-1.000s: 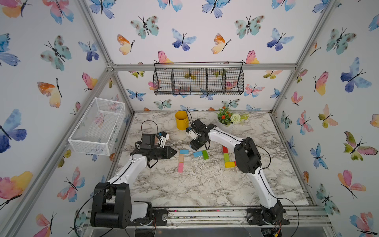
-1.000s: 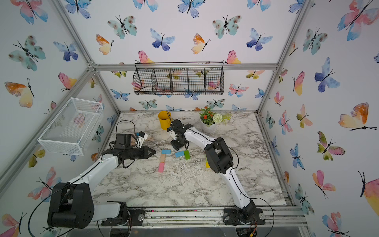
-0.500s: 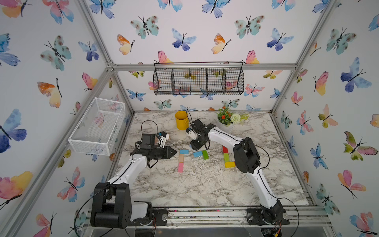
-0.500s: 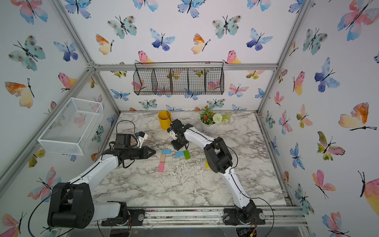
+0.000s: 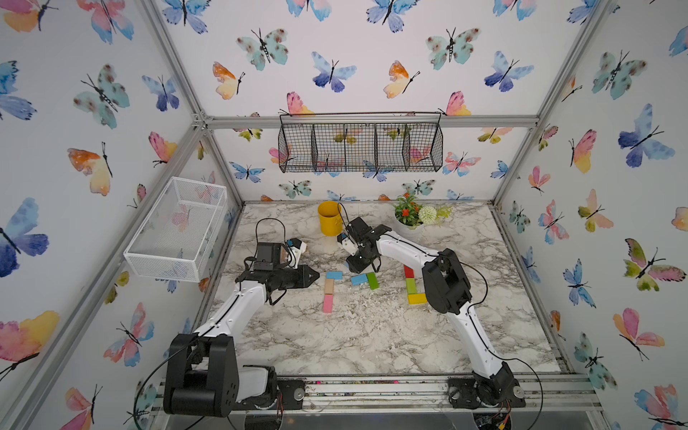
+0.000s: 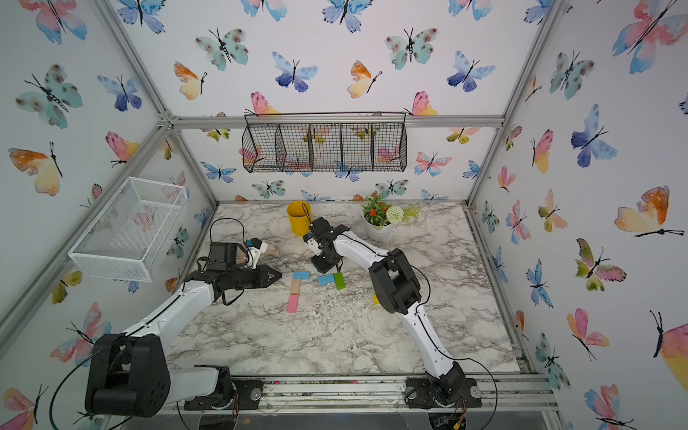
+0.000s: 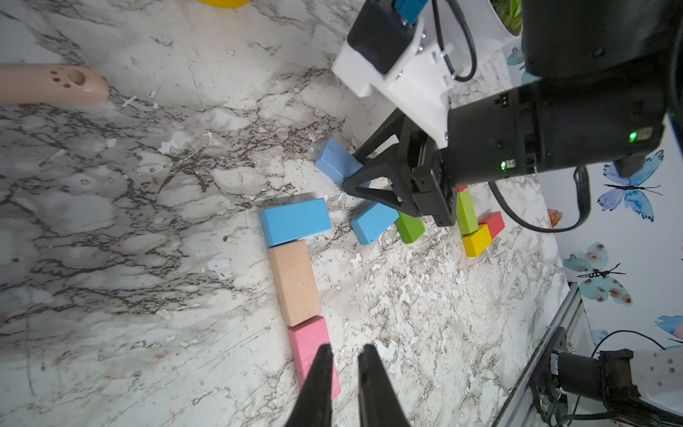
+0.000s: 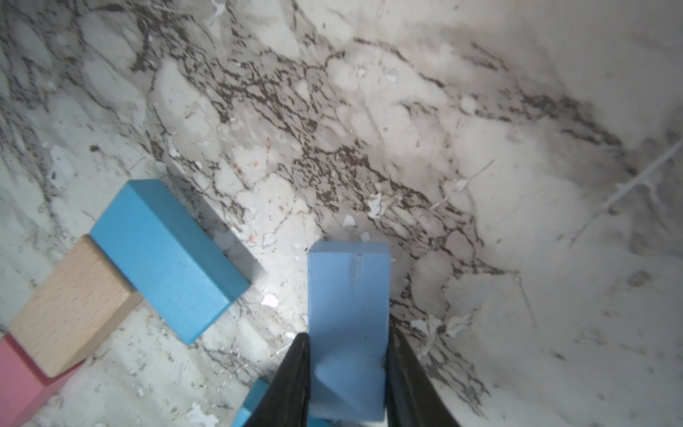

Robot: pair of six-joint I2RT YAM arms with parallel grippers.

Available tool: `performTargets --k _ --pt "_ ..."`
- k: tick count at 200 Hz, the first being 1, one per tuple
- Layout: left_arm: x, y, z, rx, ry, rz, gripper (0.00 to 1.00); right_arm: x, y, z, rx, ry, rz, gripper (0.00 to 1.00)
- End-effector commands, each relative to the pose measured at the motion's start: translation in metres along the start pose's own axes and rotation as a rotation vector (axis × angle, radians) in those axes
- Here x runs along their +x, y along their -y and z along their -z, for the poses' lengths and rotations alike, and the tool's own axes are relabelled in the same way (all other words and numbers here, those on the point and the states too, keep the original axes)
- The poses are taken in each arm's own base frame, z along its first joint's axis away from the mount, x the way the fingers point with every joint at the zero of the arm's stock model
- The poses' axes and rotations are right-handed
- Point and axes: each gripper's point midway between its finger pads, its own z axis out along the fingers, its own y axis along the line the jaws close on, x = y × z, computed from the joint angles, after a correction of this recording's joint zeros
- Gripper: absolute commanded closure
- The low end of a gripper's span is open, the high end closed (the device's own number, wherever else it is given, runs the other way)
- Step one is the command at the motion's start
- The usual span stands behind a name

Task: Assemble the letter c with building blocks
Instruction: Pick up the building block from the center of the board, then assemble the building block at the center of the board.

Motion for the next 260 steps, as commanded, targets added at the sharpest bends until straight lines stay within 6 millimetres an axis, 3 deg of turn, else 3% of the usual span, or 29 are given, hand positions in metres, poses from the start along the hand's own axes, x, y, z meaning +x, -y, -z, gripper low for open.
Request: performTargets --k 1,87,129,170,217,260 --pt "0.004 -0.001 0.001 -0.007 -0.008 0.005 0.82 0.002 -0.001 0.006 0.008 -0.014 0.017 0.69" --pt "0.012 0.0 -0.001 0.011 -0.044 0.01 0.82 -0.009 -0.012 0.049 -0.012 0.096 0.092 0.71" --pt "0.021 -0.01 0.012 -0.096 -0.063 -0.035 0.82 0.006 -0.03 0.066 -0.087 0.108 0.172 0.71" --pt "0.022 -0.004 0.025 -0.109 -0.022 -0.037 0.82 0.026 -0.058 0.077 -0.164 0.101 0.284 0.75" --pt "0.023 -0.001 0.029 -0.11 0.002 -0.043 0.82 0.056 -0.099 0.072 -0.198 0.026 0.434 0.75" --pt "0.016 0.01 0.04 -0.154 0.071 -0.072 0.82 0.071 -0.117 0.066 -0.216 -0.005 0.464 0.75"
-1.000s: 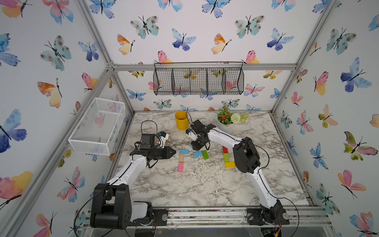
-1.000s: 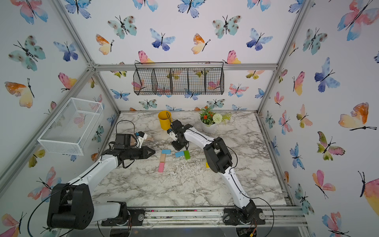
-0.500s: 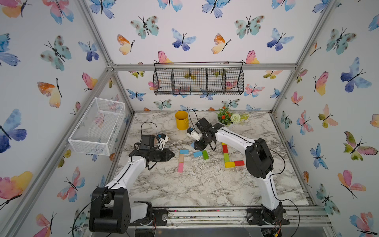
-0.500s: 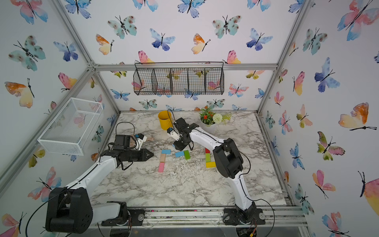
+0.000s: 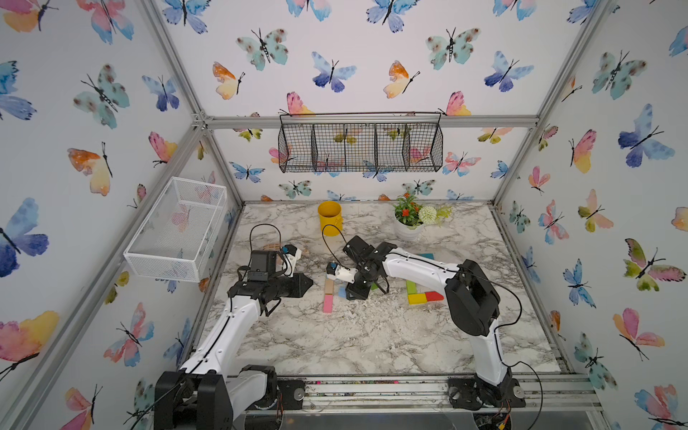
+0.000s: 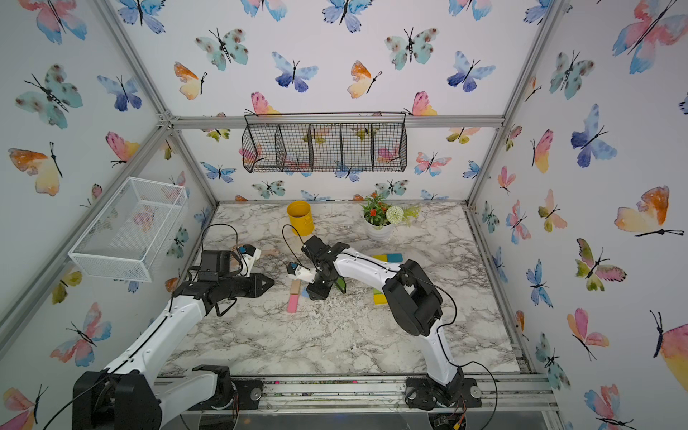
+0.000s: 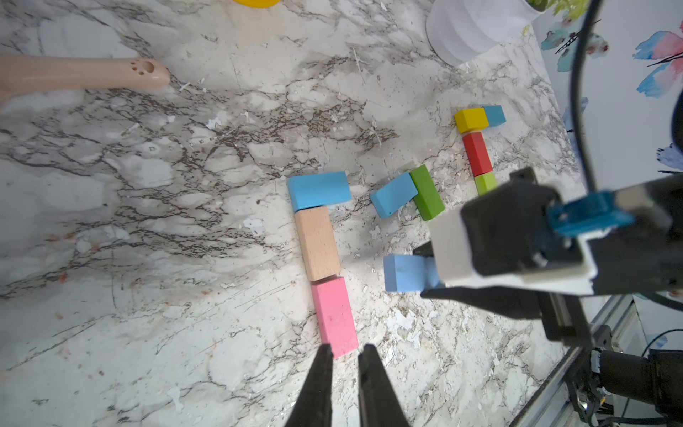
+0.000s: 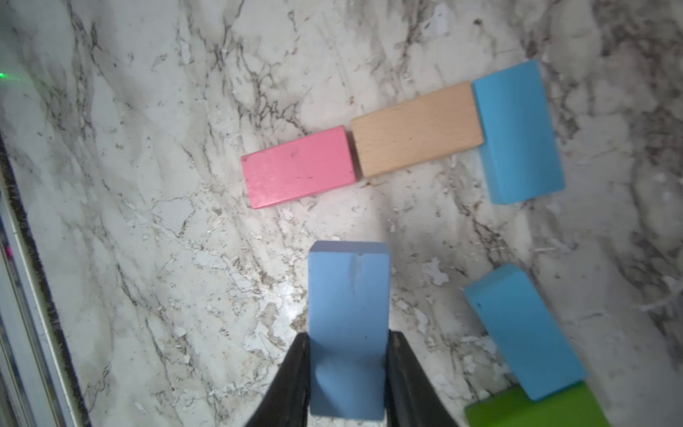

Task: Assemble the letter c with building blocks
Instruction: Assemble the building block at the center of the board.

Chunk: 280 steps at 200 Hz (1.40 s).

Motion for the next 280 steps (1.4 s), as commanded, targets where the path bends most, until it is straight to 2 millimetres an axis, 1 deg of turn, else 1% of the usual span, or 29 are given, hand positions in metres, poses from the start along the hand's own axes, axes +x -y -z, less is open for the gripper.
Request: performTargets --k 1,15,26,40,55,75,109,145,161,197,242,276,280 --pt "-0.004 0.006 0.01 -0.039 0.046 -0.009 0.82 0.001 -0.01 0.011 -0.013 0.009 0.029 0.75" --pt "-0.01 0.016 0.013 -0.025 0.064 -0.003 0.82 0.002 -0.013 0.011 -0.014 0.011 0.035 0.75" --pt "-0.013 0.022 0.014 -0.001 0.067 0.033 0.82 0.003 -0.015 0.011 -0.014 0.015 0.037 0.75" --pt "-0.009 0.023 0.015 0.004 0.032 0.074 0.81 0.003 -0.017 0.012 -0.017 0.022 0.041 0.75" --pt "0.001 0.023 0.018 -0.007 -0.008 0.108 0.82 0.003 -0.02 0.012 -0.02 0.024 0.045 0.75" --pt "0.007 0.028 0.028 -0.001 0.009 0.134 0.81 0.005 -0.024 0.013 -0.02 0.025 0.051 0.75" --pt "0.027 0.03 0.043 -0.023 -0.025 0.173 0.81 0.01 -0.03 0.013 -0.03 0.03 0.06 0.75" --pt "0.044 0.037 0.06 -0.019 -0.033 0.204 0.81 0.007 -0.036 0.014 -0.045 0.046 0.066 0.75" --pt "0.055 0.039 0.065 -0.013 -0.032 0.229 0.8 0.005 -0.04 0.014 -0.051 0.049 0.074 0.75" --pt "0.083 0.035 0.067 -0.023 -0.058 0.265 0.8 0.002 -0.053 0.01 -0.059 0.045 0.089 0.75" --pt "0.083 0.039 0.075 -0.012 -0.029 0.249 0.8 -0.001 -0.066 -0.001 -0.045 0.037 0.088 0.75" --pt "0.091 0.037 0.074 -0.019 -0.057 0.257 0.78 -0.003 -0.076 -0.01 -0.043 0.032 0.099 0.75" --pt "0.093 0.043 0.074 0.015 -0.068 0.26 0.78 -0.004 -0.076 -0.011 -0.044 0.033 0.097 0.75"
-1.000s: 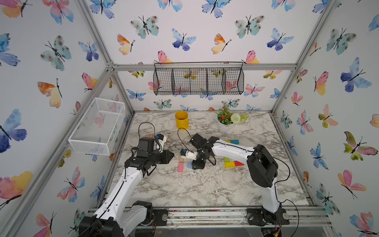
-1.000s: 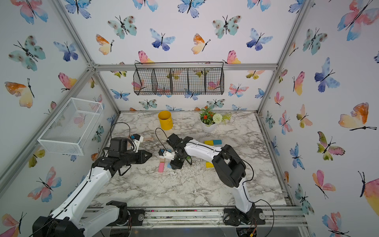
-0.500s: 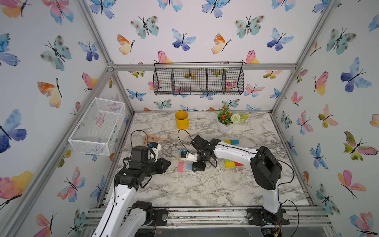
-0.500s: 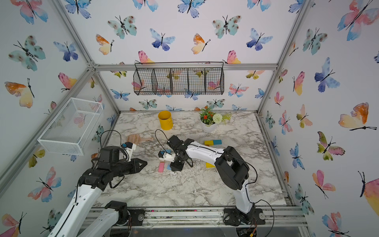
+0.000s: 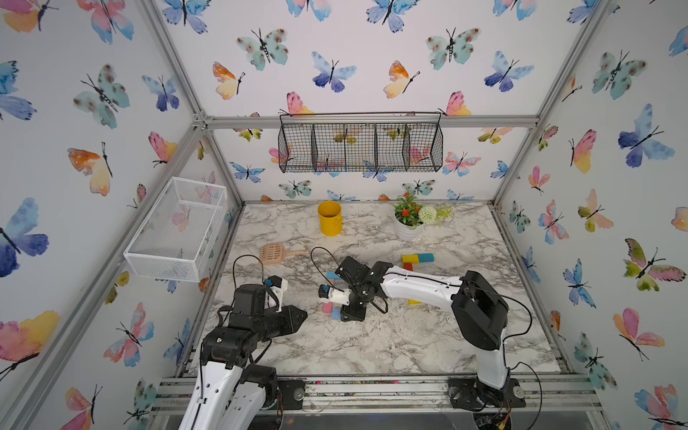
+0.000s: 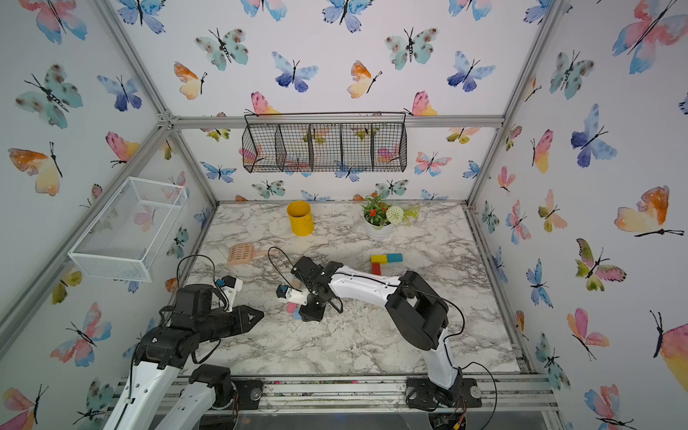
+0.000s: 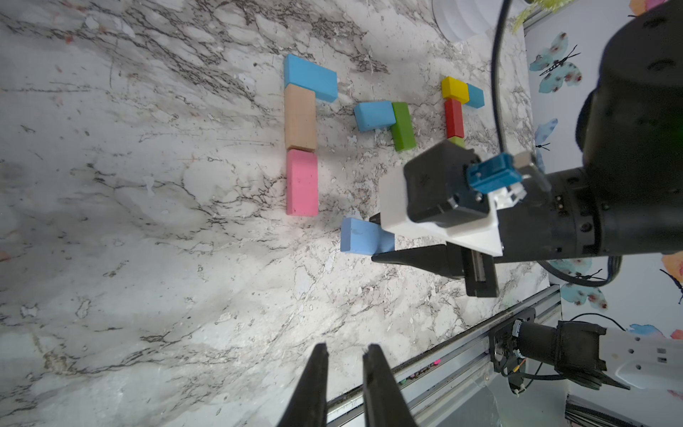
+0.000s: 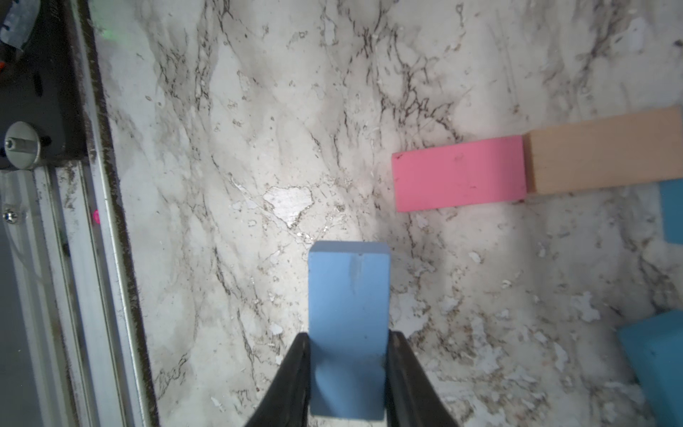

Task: Assemble the letter c with building blocks
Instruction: Assemble the building block at the center of the board.

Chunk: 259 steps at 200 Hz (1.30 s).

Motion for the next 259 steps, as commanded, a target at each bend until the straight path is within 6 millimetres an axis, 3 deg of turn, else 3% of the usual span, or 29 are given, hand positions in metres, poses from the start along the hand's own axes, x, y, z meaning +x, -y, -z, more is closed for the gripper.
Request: performTargets --k 1,48,111,259 --pt "0.012 0.003 0.001 0.028 -0.042 0.01 0.78 -0.004 -0.005 -0.004 0.009 0.01 -0.009 0.75" --pt "0.022 0.001 0.002 0.026 -0.058 0.018 0.78 -0.009 -0.005 -0.01 0.009 0.025 -0.027 0.75" --pt "0.019 -0.01 0.001 -0.036 -0.045 0.032 0.8 -0.003 -0.011 -0.02 -0.012 0.0 -0.011 0.76" --pt "0.015 -0.007 -0.004 -0.017 -0.051 0.028 0.79 0.001 -0.004 -0.043 0.025 -0.049 0.022 0.74"
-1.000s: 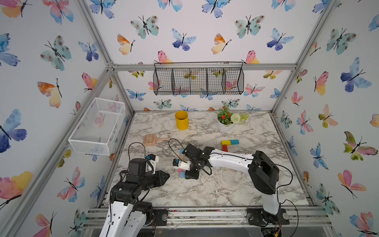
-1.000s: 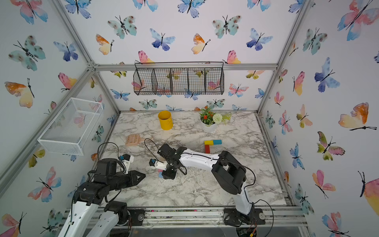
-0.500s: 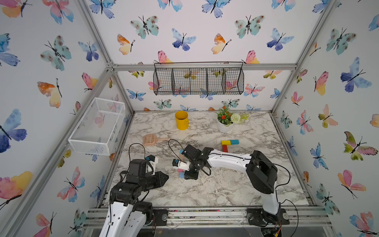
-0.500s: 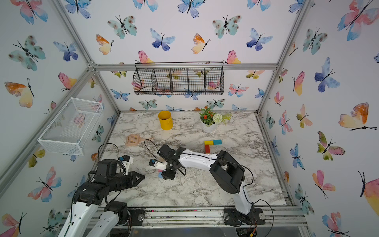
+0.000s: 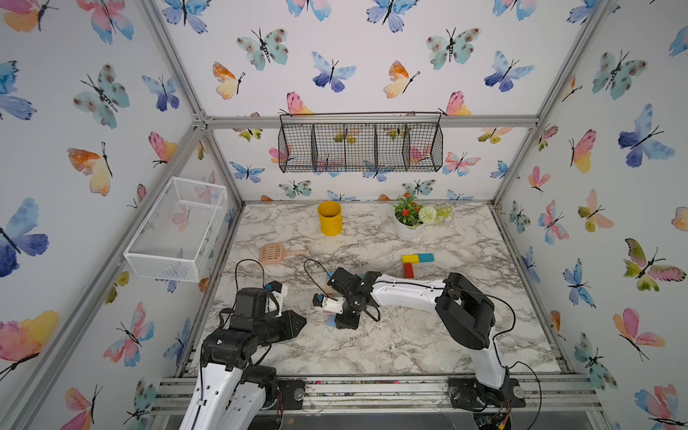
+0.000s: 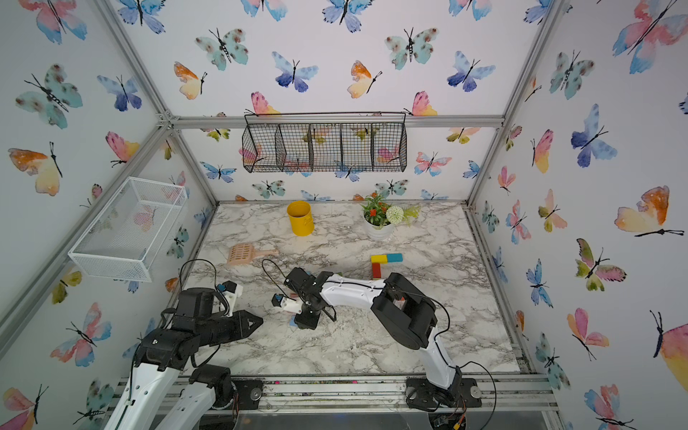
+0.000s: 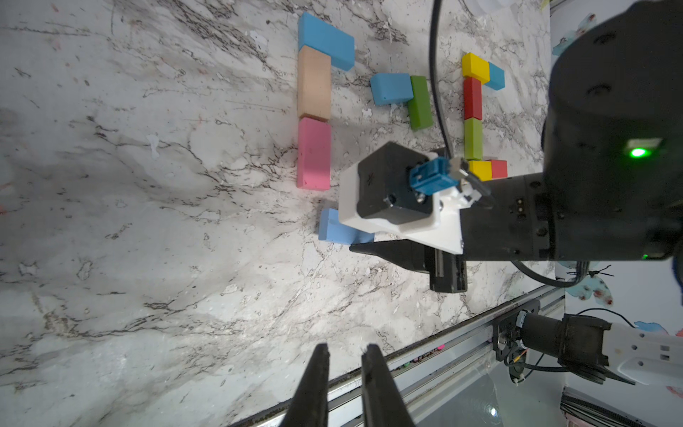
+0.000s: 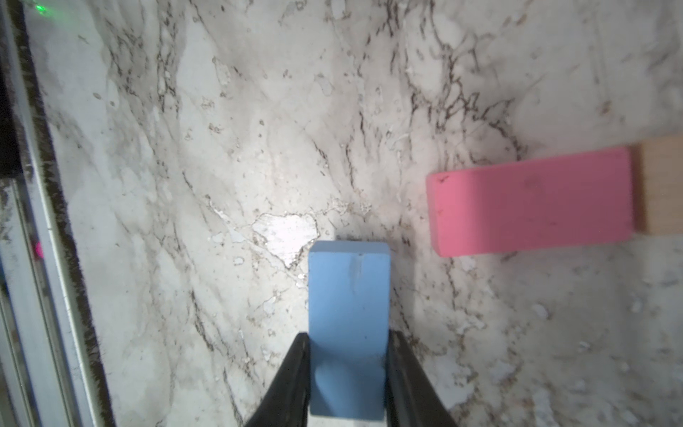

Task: Assemble the letter c with building blocks
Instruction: Assemble the building block at the center of the board.

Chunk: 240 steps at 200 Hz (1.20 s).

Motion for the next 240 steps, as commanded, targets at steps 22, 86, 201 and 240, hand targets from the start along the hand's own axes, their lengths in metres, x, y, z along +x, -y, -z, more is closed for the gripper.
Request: performTargets --k 22,86,201,240 --pt "0.0 0.0 -0.003 0.006 -0.004 -0.003 0.79 -0.006 0.002 -0.007 0.017 -0.013 0.039 0.74" --pt "0.0 0.002 -0.003 0.016 -0.002 -0.005 0.79 -0.013 0.009 -0.011 0.036 -0.022 0.056 0.72" --pt "-0.001 0.002 -0.003 0.021 0.008 -0.011 0.79 -0.013 0.011 -0.017 0.033 -0.055 0.057 0.66" --pt "-0.001 0.002 -0.002 0.022 0.01 -0.013 0.79 -0.011 0.014 -0.017 0.047 -0.074 0.062 0.63"
